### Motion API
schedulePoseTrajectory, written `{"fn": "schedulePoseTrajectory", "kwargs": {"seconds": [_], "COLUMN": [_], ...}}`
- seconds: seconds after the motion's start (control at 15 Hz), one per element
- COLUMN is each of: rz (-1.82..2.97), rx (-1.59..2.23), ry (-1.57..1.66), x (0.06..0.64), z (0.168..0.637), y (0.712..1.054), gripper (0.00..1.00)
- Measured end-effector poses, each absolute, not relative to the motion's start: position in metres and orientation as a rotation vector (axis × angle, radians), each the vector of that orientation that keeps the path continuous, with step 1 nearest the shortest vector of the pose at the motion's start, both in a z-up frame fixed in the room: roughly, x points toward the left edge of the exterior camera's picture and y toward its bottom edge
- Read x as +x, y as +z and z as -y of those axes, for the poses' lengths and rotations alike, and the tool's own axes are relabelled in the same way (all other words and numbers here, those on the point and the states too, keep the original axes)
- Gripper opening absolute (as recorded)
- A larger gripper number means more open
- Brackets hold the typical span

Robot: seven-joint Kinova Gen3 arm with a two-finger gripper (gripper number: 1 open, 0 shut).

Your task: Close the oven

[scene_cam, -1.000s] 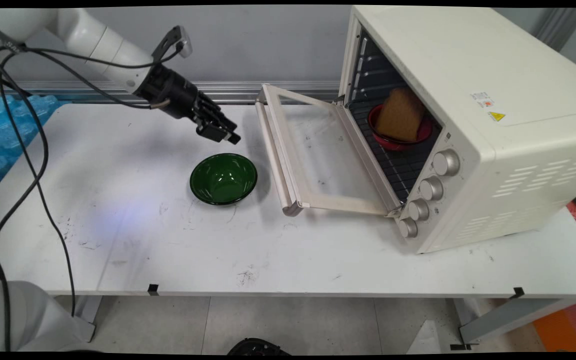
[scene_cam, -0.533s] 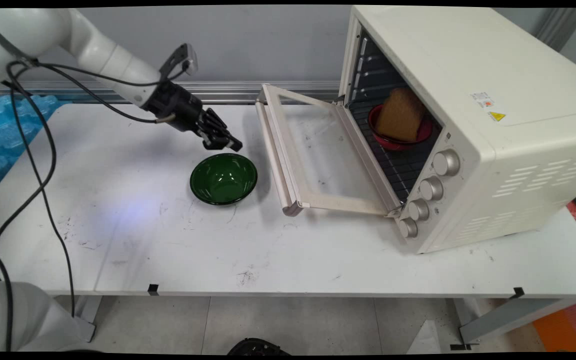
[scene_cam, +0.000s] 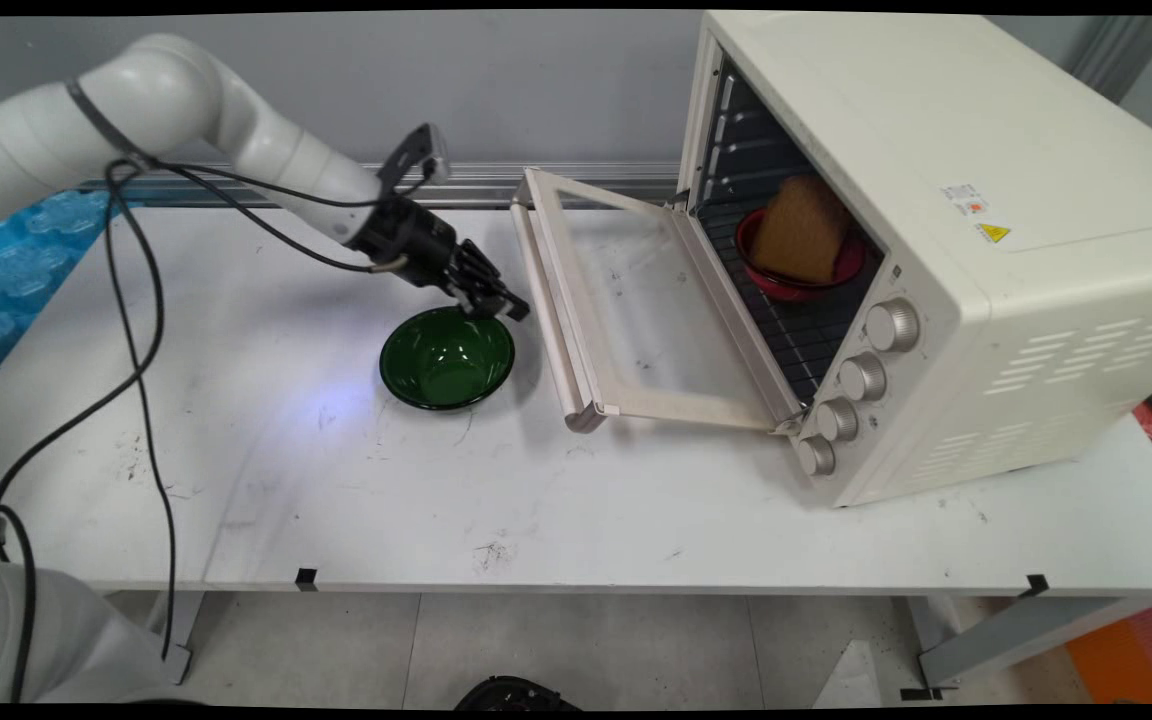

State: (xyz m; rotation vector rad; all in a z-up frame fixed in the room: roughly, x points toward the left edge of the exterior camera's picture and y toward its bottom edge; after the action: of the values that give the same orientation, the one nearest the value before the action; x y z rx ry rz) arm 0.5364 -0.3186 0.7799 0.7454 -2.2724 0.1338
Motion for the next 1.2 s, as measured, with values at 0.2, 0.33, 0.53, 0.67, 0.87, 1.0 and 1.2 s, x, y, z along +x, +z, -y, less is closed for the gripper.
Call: {"fn": "schedulePoseTrajectory", "kwargs": {"seconds": [0.2,0.33,0.53,0.67,0.87,1.0,1.2], "rz": [2.267,2.263,2.256,2.248,2.236,2.225,2.202], "rx": [0.743,0.742,0.736,0.727,0.714,0.704,0.691], "ry": [0.133,0.133,0.134,0.137,0.146,0.153,0.167], "x": [0.524,0.517,0.508,0.503,0.499,0.496,0.491], "z": [0.328,0.334,0.341,0.345,0.351,0.356,0.365], "y": [0.763,0.754,0.747,0.745,0.748,0.754,0.768], "gripper": [0.0,0.0,0.0,0.0,0.0,0.0,0.0]}}
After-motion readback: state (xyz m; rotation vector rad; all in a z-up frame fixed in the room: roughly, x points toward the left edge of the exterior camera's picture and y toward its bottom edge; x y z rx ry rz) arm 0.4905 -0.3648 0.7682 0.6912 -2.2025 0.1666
